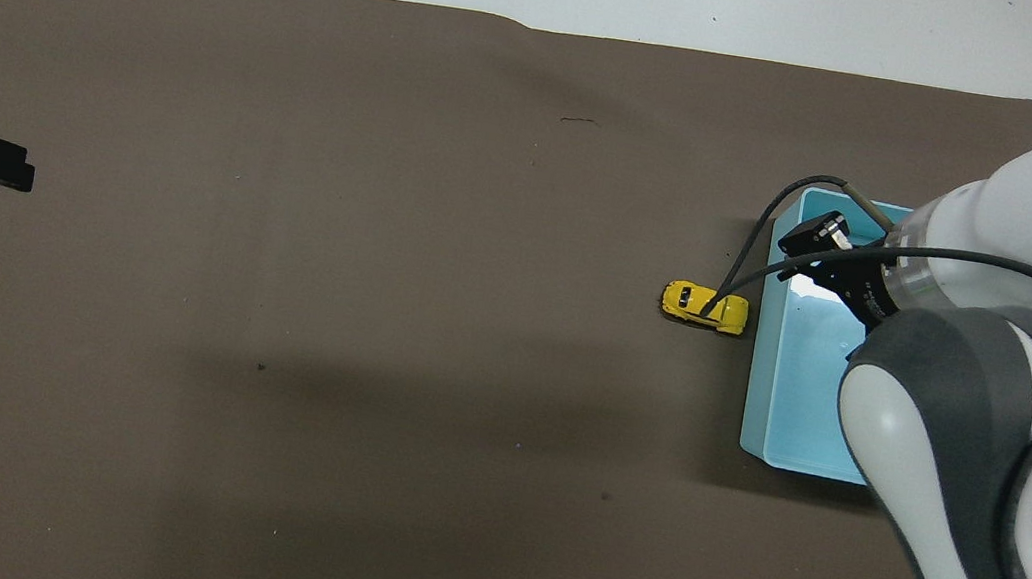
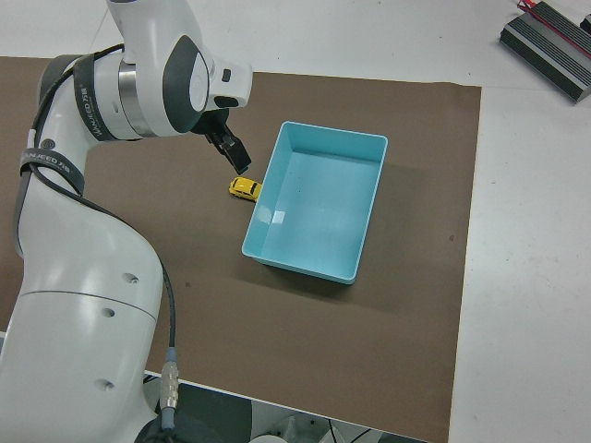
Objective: Wind up and store yellow beetle car
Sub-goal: 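Move the right gripper over the bin toward the yellow car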
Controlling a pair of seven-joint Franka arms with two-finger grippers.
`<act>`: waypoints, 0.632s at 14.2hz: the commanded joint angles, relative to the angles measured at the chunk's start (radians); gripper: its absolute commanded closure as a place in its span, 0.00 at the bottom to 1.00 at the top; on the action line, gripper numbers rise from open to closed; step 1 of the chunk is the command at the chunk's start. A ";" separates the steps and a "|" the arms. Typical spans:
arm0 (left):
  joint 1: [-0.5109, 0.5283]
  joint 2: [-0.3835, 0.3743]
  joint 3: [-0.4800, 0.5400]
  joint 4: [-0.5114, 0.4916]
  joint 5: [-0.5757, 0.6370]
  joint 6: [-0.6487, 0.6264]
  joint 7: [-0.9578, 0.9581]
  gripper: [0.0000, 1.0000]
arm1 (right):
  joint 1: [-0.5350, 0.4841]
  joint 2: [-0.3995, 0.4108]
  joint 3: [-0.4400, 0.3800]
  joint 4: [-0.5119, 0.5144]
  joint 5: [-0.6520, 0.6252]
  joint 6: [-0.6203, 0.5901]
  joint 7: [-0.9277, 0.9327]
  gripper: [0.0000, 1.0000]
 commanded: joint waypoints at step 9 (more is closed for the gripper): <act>-0.027 -0.045 0.011 -0.022 -0.016 -0.048 -0.012 0.00 | 0.069 0.053 0.004 -0.019 -0.062 0.093 0.527 0.00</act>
